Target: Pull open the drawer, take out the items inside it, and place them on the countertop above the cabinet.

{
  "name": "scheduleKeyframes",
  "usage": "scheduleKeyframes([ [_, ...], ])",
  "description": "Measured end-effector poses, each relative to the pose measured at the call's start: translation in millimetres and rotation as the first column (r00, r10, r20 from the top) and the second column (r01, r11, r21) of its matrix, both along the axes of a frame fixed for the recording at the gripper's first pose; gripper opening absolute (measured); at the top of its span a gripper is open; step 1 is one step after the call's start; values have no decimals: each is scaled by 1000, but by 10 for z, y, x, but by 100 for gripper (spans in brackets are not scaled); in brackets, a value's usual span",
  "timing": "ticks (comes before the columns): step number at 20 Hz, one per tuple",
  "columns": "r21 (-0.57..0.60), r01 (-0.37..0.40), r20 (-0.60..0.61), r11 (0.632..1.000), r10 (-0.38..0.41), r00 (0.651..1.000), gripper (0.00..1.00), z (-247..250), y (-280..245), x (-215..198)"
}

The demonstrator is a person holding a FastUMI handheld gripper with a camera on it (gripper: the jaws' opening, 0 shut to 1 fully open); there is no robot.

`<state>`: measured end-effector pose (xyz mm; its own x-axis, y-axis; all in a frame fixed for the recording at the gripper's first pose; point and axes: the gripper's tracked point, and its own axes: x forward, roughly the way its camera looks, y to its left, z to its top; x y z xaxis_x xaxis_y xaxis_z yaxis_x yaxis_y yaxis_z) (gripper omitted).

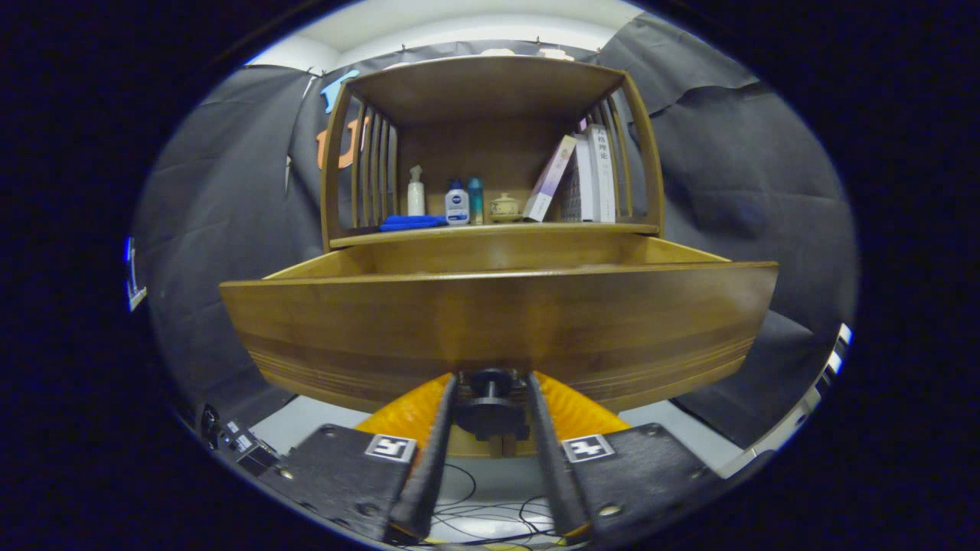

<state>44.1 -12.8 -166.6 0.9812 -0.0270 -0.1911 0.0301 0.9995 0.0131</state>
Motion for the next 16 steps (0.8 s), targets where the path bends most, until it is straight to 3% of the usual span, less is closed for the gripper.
scheduleKeyframes([
  [3, -17, -10, 24, 1000, 10, 1000, 100, 214, -5, -164],
  [10, 65, -70, 83, 995, 65, 994, 100, 1093, 82, -358],
  [16, 119, -91, 90, 989, 81, 993, 100, 1855, 78, -120],
])
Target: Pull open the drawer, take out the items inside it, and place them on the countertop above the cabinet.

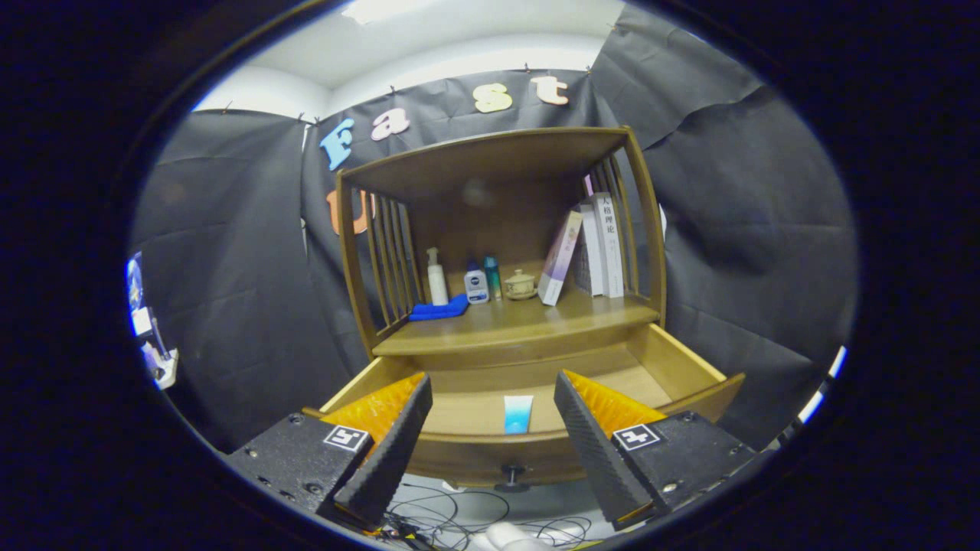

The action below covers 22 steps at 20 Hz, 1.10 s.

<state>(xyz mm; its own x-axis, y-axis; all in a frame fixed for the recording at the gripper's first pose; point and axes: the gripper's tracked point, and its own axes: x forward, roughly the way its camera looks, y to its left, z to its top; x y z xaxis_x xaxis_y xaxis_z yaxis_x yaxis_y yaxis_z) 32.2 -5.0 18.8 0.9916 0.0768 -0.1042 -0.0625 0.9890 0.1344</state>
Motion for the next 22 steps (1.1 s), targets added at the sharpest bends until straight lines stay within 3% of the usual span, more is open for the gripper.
scheduleKeyframes([
  [7, 51, 12, -88, 999, -8, 996, 100, 588, 44, 640],
  [12, -15, 24, -259, 1000, -27, 966, 100, 386, 108, 1204],
  [14, -26, 16, -382, 1000, -24, 924, 100, 88, 150, 1428],
  [18, -42, 29, -626, 999, -49, 779, 100, -688, 94, 1693],
  [22, -124, 16, -756, 992, -105, 646, 100, -1249, -56, 1746],
])
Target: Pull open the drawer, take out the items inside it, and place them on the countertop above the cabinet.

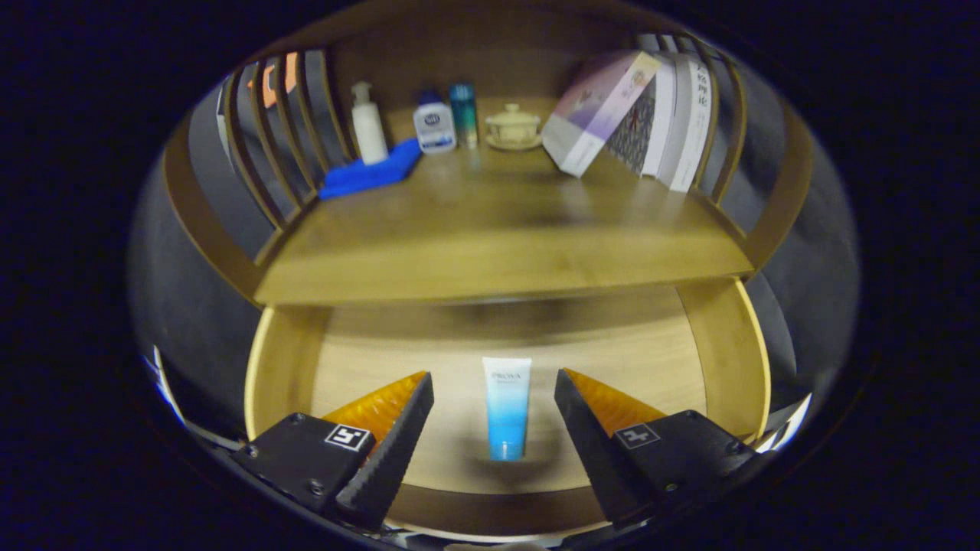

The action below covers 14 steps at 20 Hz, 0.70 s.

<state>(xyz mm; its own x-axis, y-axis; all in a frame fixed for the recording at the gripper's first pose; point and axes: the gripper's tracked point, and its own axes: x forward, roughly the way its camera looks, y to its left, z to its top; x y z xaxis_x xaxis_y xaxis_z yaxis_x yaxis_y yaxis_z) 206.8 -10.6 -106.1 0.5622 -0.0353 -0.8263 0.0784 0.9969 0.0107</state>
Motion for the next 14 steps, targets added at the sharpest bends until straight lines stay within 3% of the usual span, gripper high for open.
scheduleKeyframes([
  [5, -21, -2, -215, 1000, -3, 977, 100, -344, -16, -91],
  [10, -42, 4, -303, 999, -17, 953, 98, -356, -9, -141],
  [14, -29, 51, -364, 998, -58, 929, 67, -408, 12, -163],
])
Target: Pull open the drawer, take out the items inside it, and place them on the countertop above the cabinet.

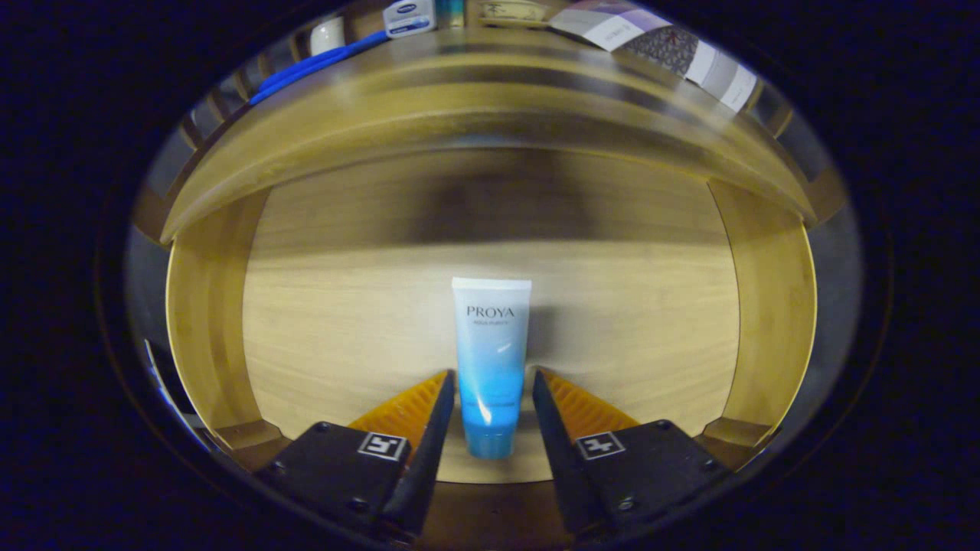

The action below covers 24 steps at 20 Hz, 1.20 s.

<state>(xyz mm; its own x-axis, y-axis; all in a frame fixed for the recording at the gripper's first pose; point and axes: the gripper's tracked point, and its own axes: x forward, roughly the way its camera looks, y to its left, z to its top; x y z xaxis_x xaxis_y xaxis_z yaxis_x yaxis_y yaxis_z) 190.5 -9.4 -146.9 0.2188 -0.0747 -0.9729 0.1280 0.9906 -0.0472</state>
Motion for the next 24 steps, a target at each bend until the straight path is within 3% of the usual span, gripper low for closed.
scheduleKeyframes([
  [2, -9, 1, 11, 1000, -1, 1000, 53, 36, 1, 44],
  [4, 11, -2, 12, 1000, 2, 1000, 48, 75, 13, 66],
  [17, 79, -72, 190, 994, 56, 980, 47, 1099, 75, -119],
  [24, 76, -52, 264, 996, 30, 964, 46, 1672, 30, 217],
])
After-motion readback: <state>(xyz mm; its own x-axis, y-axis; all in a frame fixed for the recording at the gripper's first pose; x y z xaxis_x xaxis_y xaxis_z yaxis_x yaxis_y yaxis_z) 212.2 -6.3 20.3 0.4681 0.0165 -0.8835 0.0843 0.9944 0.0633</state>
